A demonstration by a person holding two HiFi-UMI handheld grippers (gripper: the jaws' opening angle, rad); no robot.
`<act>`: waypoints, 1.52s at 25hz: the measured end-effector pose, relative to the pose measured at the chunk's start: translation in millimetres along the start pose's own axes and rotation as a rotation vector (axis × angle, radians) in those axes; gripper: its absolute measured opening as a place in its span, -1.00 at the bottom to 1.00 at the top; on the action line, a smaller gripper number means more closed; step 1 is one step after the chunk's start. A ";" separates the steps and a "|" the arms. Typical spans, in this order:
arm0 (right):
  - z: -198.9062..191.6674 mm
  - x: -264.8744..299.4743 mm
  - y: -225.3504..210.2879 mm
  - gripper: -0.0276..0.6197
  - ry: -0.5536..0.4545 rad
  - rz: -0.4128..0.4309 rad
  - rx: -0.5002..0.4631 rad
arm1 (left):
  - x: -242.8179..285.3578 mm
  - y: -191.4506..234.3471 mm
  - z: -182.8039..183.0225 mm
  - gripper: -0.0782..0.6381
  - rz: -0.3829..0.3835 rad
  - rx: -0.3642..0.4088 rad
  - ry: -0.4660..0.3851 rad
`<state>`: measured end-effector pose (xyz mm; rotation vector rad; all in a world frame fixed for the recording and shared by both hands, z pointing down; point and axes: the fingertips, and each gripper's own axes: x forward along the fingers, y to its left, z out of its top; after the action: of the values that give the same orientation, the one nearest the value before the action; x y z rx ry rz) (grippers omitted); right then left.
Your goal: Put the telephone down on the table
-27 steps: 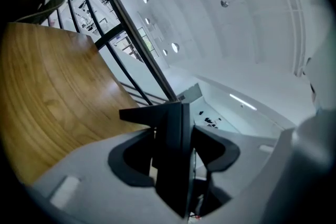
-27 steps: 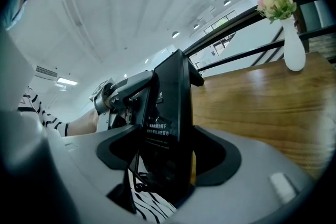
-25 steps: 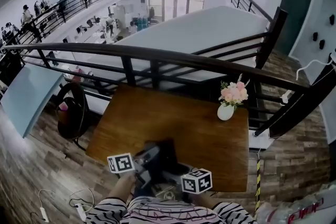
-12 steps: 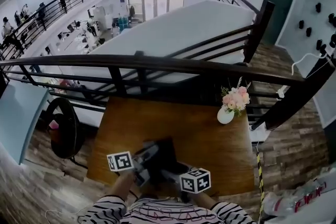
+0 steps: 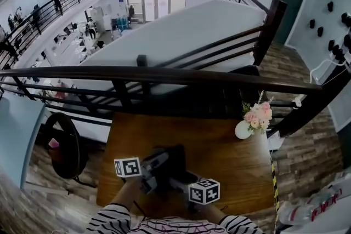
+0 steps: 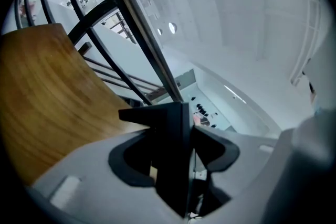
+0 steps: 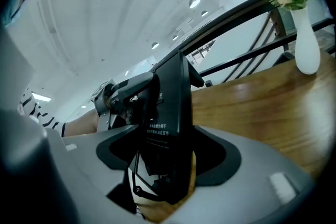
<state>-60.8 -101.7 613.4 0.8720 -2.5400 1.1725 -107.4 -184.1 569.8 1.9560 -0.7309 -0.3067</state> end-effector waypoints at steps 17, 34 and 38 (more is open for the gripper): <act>-15.0 -45.3 -14.8 0.05 -0.040 -0.112 0.053 | 32.1 -24.9 -40.9 -0.14 -0.088 0.004 0.100; -37.2 -50.2 -16.1 0.05 -0.049 -0.196 0.105 | 32.0 -22.5 -64.0 -0.14 -0.146 0.025 0.175; -39.3 -50.6 -20.3 0.05 -0.032 -0.191 0.106 | 33.9 -21.7 -66.5 -0.14 -0.138 0.025 0.167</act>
<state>-10.3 -61.0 630.9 1.1396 -2.3734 1.2507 -39.6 -149.8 586.2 2.0316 -0.4954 -0.2142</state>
